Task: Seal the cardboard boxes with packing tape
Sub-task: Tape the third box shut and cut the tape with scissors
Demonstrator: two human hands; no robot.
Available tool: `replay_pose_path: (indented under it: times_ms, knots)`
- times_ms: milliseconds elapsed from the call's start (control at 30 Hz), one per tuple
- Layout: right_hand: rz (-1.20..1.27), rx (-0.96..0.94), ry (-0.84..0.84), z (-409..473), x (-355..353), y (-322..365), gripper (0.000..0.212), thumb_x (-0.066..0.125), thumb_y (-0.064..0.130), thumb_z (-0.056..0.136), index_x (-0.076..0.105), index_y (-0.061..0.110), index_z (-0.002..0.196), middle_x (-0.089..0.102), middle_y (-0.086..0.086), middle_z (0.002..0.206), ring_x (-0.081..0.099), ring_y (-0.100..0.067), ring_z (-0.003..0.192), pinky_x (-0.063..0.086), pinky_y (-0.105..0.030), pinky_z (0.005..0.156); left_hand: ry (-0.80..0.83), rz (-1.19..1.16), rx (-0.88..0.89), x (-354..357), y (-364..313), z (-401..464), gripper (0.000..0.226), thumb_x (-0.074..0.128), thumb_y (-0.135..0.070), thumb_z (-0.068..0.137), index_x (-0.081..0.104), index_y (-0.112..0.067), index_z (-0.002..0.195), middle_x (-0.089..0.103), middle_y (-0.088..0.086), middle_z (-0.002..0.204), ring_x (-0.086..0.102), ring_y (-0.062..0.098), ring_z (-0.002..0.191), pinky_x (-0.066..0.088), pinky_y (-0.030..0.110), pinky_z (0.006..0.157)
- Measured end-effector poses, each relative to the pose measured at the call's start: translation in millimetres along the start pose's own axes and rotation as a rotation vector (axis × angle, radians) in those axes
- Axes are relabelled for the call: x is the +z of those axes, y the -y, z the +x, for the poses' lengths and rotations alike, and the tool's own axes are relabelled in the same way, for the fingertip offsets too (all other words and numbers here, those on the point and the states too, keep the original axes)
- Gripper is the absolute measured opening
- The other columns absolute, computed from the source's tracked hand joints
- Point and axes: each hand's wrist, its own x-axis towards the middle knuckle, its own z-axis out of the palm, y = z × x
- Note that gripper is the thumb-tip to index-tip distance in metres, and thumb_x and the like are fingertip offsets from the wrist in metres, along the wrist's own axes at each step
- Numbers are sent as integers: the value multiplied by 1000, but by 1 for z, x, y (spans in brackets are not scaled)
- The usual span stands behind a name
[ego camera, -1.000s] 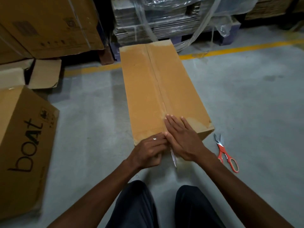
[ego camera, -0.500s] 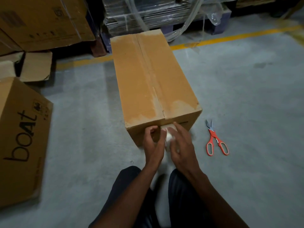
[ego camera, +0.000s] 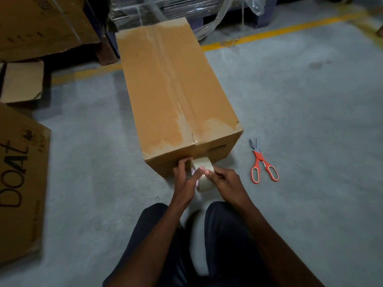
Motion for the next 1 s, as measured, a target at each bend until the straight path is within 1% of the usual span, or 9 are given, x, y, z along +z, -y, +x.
replay_pose_path:
  times_ms: [67,167,267,367,533,733,800,900,1000]
  knots:
    - [8,41,23,4,-1,-3,18,63,41,100,78,30,103,75,17,87,69,2,85,46,-10,71,58,-115,-22,4,-1,2,35,65,-34,97,53,-36,129,59,-2,127,62,13,111,51,17,75]
    - [39,134,2,14,-11,-15,33,63,54,96,80,26,102,78,6,91,72,-8,88,55,-20,78,88,-91,-3,8,2,12,35,57,-45,94,57,-46,129,54,4,135,61,18,115,56,26,71]
    - [-88,281,-322,34,-40,-60,33,57,39,102,79,14,100,78,-5,95,72,-21,93,56,-36,85,74,-105,-53,8,3,22,41,59,-55,81,61,-47,122,51,13,135,60,32,114,56,27,66]
    - [-461,394,-566,46,-73,-113,41,55,30,91,69,-2,112,69,-25,110,64,-42,106,51,-49,94,87,-108,-36,5,0,22,39,58,-48,85,61,-40,123,52,14,133,64,25,106,54,22,61]
    - [-707,519,-442,46,-94,-161,75,72,28,89,39,-12,142,42,-35,141,41,-51,131,35,-52,110,167,-118,-23,3,-5,5,51,63,-44,85,53,-23,131,62,2,119,68,5,88,55,24,63]
    - [-698,601,-451,53,-104,-163,59,73,30,87,52,-5,131,48,-28,131,49,-44,121,46,-47,101,179,-82,-68,-1,-7,7,42,63,-39,87,54,-28,126,68,-15,107,69,7,91,57,27,70]
    - [-716,633,-406,57,-108,-162,59,78,30,82,55,-3,124,53,-27,124,52,-44,117,46,-47,100,178,-91,-62,-1,-11,6,42,61,-36,87,54,-24,127,67,-7,108,69,6,87,56,26,68]
    - [-609,757,-351,64,-118,-142,64,87,37,72,60,-1,115,64,-22,116,61,-37,110,52,-43,90,190,-104,-64,0,-17,1,40,57,-34,86,54,-21,124,62,1,113,66,4,82,52,23,63]
    - [-179,744,-164,50,-125,-104,38,87,20,75,72,-4,100,69,-25,100,67,-24,81,54,-32,70,182,-146,-65,3,-21,-6,44,53,-32,85,54,-15,125,60,3,114,62,0,78,49,18,59]
